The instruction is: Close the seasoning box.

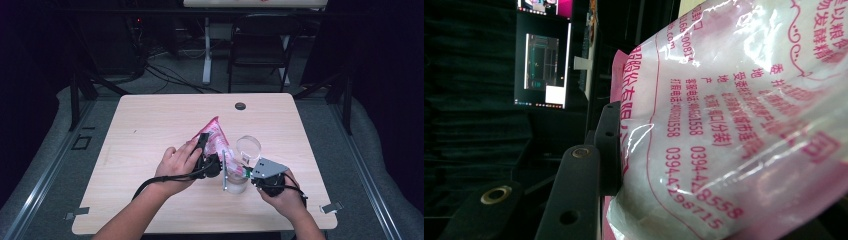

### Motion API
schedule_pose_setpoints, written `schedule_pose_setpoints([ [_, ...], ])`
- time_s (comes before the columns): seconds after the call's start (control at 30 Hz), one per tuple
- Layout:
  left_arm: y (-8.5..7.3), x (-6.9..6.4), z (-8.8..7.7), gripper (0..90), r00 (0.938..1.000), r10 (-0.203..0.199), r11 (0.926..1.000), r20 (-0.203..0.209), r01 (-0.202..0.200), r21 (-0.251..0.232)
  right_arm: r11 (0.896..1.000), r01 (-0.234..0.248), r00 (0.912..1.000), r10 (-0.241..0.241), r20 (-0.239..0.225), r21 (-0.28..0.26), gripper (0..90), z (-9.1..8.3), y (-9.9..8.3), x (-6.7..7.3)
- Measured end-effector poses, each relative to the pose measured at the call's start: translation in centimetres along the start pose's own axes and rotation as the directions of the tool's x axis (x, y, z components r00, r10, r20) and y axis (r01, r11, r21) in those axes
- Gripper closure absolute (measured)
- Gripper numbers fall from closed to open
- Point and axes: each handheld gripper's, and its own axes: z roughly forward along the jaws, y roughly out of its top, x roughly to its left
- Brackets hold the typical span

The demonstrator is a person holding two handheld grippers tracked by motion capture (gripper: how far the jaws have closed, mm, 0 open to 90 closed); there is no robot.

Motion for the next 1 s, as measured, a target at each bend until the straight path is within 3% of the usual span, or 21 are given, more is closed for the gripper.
schedule_pose_setpoints([
  [1.0, -0.10, -0.28, 0.17, 65.7, 1.0000, -0.010, 1.0000, 0.003, 0.010, -0.002, 1.000, 0.000, 1.0000, 0.000, -0.005, 0.011, 90.0, 0.31, -0.18, 0.05],
])
